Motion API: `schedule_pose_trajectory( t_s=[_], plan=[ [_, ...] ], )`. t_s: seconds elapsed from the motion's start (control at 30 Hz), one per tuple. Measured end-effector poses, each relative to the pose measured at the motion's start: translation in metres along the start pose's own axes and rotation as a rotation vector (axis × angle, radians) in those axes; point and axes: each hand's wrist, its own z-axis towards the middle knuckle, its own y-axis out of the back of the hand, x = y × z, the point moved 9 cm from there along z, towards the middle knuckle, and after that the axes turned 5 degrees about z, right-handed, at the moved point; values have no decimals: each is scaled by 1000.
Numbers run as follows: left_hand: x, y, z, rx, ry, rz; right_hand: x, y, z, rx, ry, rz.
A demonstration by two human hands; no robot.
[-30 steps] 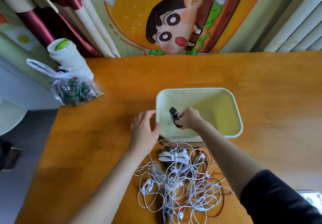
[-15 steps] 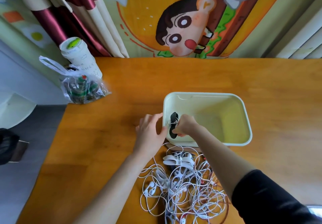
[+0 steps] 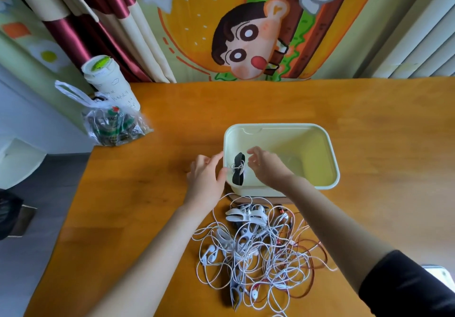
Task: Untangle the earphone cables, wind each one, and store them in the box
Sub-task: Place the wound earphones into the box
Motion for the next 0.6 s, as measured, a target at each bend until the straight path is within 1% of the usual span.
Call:
schedule_pose_trajectory(
  t_s=[0.1,0.13,0.17,0.23,0.3,0.33,0.37,0.43,0.5,0.57,0.6],
  plan=[
    [-7,13,-13,-133,-78,11,15,32,-36,-334,131,161],
    [-8,16,-21,-189,-104,11,18,36,-51,-408,177,177],
    [-7,18,-29,-235,-126,-3,21,37,-67,-456,228,182],
    [-1,15,-47,-293,-186,-44,26,29,-101,-492,350,150],
    [5,-2,-65,-246,-243,-27,23,10,-127,-466,443,73],
    [9,-17,-72,-178,-252,-15,17,-4,-132,-417,464,26],
    [12,-32,-80,-100,-250,-5,9,-21,-134,-341,445,-21],
    [20,-63,-90,67,-207,3,-16,-55,-125,-162,310,-133],
    [23,-90,-99,228,-163,66,-41,-78,-118,-30,134,-181],
    [21,-105,-106,334,-169,163,-51,-85,-113,10,19,-135],
    [19,-108,-108,358,-169,176,-53,-86,-111,9,-6,-116]
  ],
)
